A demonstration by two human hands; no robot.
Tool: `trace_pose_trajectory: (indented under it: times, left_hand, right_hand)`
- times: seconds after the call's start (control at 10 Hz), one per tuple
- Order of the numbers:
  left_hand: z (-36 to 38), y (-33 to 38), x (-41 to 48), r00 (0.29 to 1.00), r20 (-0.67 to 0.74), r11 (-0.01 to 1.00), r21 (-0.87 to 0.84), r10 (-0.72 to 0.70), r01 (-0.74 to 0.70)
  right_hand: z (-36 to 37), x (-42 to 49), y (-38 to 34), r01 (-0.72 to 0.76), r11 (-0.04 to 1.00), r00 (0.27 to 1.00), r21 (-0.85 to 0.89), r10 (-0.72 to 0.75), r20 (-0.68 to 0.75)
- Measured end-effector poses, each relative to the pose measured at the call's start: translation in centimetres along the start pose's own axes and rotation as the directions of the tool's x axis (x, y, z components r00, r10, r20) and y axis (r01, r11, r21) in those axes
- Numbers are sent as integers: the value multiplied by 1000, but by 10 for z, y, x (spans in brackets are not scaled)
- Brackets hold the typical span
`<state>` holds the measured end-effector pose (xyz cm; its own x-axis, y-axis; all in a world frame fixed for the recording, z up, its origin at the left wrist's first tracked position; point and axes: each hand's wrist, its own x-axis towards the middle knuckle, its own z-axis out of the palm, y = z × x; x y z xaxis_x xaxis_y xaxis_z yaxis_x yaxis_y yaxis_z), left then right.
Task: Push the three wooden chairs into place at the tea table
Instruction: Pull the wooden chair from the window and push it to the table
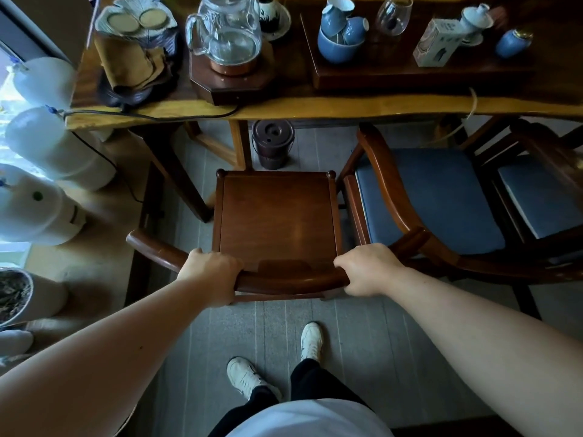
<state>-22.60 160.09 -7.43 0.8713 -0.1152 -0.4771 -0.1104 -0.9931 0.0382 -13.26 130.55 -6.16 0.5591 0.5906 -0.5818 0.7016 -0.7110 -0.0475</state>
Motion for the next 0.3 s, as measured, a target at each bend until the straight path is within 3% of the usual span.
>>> trace_pose_trajectory:
  times: [0.3]
  left_hand:
    - [-6, 10, -10, 999, -4, 999, -38, 34, -34]
  right_hand:
    - [-7, -5, 2, 31, 1000, 998, -1, -31, 53]
